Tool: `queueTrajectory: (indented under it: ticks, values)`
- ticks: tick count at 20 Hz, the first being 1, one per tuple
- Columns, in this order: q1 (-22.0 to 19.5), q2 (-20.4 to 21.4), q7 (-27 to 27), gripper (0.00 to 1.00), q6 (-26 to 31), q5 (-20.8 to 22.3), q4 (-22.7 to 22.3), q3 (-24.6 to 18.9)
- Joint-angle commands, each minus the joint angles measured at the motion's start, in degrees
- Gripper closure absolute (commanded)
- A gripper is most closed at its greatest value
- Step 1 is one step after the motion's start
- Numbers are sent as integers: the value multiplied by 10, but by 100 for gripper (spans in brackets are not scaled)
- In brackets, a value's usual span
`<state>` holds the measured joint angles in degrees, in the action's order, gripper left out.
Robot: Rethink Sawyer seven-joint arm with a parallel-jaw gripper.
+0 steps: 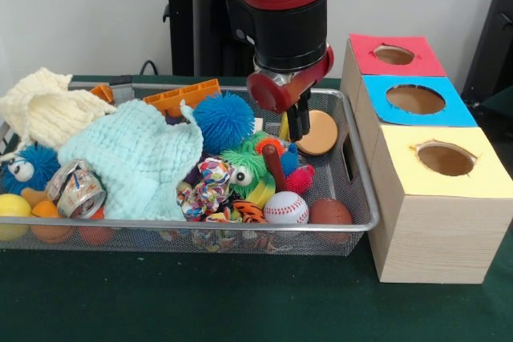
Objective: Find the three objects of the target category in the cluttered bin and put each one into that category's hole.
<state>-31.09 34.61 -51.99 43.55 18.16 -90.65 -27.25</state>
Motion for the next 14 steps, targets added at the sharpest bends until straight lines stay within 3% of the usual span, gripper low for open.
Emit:
queueTrajectory:
  ticks: [1, 14]
  values:
    - [-19, 9, 23, 100, -47, 38, -38, -41]
    - [-36, -8, 12, 100, -100, 57, -37, -60]
